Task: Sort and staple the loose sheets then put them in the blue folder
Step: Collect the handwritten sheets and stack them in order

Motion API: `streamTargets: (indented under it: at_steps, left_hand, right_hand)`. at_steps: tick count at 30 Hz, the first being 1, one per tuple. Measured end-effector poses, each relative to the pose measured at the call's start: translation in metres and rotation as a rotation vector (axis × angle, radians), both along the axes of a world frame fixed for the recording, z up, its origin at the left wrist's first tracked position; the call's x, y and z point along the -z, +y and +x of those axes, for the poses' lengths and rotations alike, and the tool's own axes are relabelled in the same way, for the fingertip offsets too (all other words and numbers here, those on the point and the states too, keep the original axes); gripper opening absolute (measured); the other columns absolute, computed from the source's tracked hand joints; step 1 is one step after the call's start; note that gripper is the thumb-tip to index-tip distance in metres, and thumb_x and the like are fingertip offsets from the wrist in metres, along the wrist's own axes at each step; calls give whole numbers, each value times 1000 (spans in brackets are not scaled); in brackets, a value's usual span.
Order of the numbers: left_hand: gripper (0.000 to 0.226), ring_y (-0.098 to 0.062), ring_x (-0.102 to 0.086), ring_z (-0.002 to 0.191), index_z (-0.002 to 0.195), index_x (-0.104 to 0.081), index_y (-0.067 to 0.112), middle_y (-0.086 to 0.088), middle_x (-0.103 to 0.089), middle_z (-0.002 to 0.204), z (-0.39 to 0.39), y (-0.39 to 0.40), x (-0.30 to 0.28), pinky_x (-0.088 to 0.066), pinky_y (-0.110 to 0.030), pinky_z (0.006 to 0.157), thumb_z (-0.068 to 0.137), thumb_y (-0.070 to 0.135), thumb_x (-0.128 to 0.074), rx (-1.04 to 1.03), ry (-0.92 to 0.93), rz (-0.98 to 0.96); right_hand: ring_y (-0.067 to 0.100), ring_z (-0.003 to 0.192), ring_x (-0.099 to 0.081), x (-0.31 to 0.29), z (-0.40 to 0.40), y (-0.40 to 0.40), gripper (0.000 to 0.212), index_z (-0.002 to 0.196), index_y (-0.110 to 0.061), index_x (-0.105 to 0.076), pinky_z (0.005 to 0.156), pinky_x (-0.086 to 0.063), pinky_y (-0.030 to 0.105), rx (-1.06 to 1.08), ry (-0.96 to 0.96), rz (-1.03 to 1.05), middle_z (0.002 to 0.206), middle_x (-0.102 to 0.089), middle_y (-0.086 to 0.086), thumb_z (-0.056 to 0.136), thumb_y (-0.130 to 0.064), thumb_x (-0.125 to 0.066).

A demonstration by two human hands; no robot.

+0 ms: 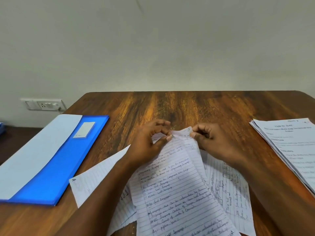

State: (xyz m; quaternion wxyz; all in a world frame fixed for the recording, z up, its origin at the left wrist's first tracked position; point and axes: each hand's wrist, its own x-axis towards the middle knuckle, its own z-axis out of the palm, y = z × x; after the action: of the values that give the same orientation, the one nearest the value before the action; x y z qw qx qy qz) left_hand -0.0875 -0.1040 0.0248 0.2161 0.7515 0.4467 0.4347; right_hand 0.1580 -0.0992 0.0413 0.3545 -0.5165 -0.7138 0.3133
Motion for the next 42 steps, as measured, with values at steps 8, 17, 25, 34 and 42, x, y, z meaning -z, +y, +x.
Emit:
streamTargets:
  at_steps: [8,17,25,34,42]
  left_hand:
    - [8,-8,-71,95,102,-78,18,13,-76,98,6,-3,-3,-57,-26,84,96,19,-74,-19,41,104]
    - [17,-8,-75,96,110,-81,14,7,-80,104,5,-2,1,-55,-18,82,94,13,-77,-1,-42,150]
    - [20,-11,-76,96,110,-82,15,8,-81,102,10,1,8,-63,-36,85,89,12,-81,-99,-248,37]
    - [20,-3,-72,94,115,-79,27,14,-78,102,7,1,10,-54,-18,71,98,20,-70,-109,-133,-156]
    - [18,-19,-74,86,101,-78,19,0,-78,93,-11,1,-4,-61,-51,79,104,18,-60,-45,-44,-218]
  right_hand:
    - [4,68,-62,13,-25,-13,16,92,-20,-72,59,-46,14,-61,-92,132,81,-71,-5,102,-12,-63]
    - [13,79,-70,13,-26,-12,24,105,-30,-77,72,-58,43,-101,-82,141,90,-76,-12,105,-14,-59]
    - [22,76,-70,14,-30,-15,17,106,-27,-73,70,-58,49,-100,-3,133,86,-75,-2,107,-31,-57]
    - [15,70,-65,24,-36,-16,13,100,-25,-73,65,-53,33,25,1,102,76,-69,-2,100,-14,-66]
    - [1,83,-69,-2,-13,-12,17,114,-24,-74,77,-58,25,127,-132,20,92,-73,-12,97,-22,-73]
